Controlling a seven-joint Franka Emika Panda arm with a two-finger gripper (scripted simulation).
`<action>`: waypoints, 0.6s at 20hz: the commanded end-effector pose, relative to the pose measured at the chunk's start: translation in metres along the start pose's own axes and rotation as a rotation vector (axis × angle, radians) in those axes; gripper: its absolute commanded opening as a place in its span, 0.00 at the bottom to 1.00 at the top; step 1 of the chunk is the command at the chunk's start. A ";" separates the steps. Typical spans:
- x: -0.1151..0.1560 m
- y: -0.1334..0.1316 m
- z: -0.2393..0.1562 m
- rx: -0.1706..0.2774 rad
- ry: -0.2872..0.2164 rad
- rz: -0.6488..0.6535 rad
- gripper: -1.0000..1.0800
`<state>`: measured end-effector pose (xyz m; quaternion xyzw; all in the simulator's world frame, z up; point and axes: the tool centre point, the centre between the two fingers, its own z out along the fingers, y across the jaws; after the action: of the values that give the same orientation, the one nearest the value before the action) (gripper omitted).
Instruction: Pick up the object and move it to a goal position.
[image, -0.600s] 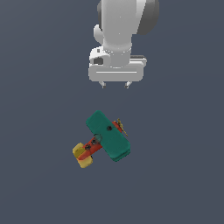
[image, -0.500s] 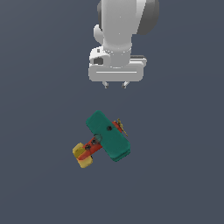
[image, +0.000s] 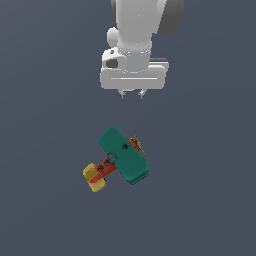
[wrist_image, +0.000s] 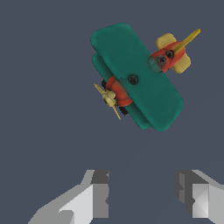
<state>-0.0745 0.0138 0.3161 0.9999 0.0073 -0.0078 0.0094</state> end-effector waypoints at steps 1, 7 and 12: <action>0.002 0.000 -0.009 -0.006 0.016 0.001 0.62; 0.007 0.002 -0.038 -0.029 0.071 0.004 0.62; 0.011 0.003 -0.070 -0.059 0.131 0.009 0.62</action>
<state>-0.0635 0.0120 0.3760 0.9982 0.0044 0.0486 0.0338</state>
